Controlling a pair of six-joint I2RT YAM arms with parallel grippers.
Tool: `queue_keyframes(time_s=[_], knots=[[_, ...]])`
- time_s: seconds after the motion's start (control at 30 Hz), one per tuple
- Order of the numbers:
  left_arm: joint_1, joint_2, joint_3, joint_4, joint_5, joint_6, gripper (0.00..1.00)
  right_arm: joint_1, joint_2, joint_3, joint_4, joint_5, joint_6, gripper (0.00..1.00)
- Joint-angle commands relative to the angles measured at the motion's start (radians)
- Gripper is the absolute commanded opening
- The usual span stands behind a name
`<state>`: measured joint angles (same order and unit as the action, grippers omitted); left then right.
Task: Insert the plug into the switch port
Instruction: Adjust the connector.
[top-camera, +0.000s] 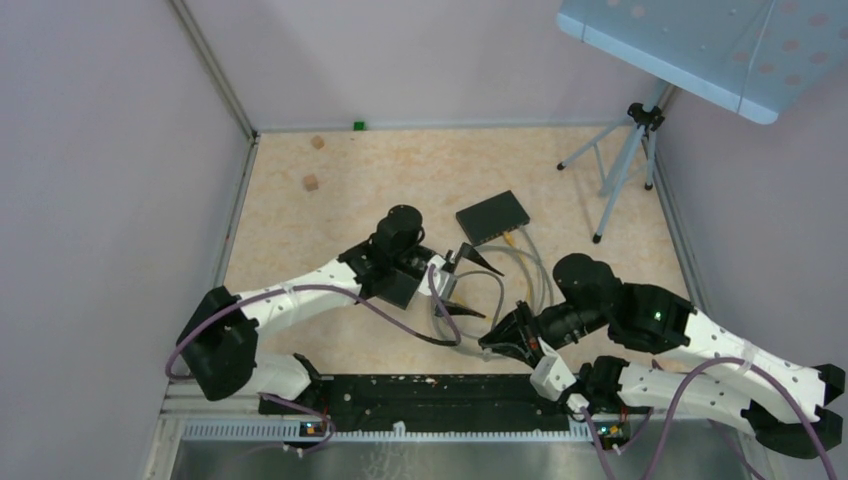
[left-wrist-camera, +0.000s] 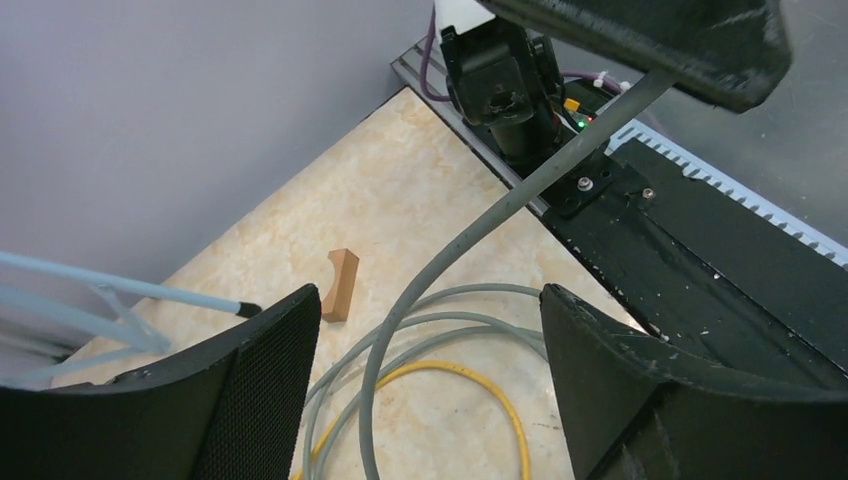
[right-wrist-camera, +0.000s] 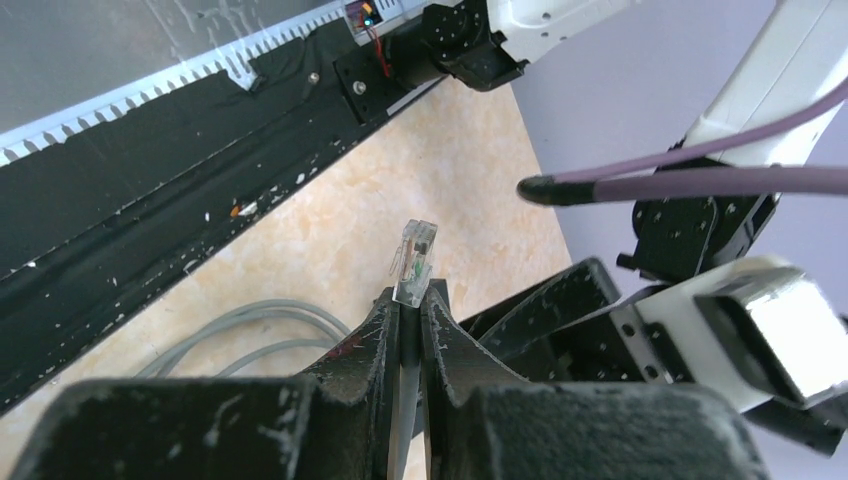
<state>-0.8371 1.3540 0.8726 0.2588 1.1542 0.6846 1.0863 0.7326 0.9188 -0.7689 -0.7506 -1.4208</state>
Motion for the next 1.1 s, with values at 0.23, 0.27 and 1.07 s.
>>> queue_keyframes(time_s=[0.23,0.27,1.07], knots=[[-0.069,0.14,0.15,-0.131,0.078,0.131,0.59,0.011,-0.022,0.033,0.002,-0.073,-0.027,0.0],[-0.07,0.144,0.156,-0.148,0.081,0.143,0.55,0.011,-0.024,0.032,0.002,-0.072,-0.026,0.0],[-0.066,0.125,0.174,-0.28,-0.306,-0.135,0.0,0.011,-0.228,-0.05,0.228,0.153,0.252,0.83]])
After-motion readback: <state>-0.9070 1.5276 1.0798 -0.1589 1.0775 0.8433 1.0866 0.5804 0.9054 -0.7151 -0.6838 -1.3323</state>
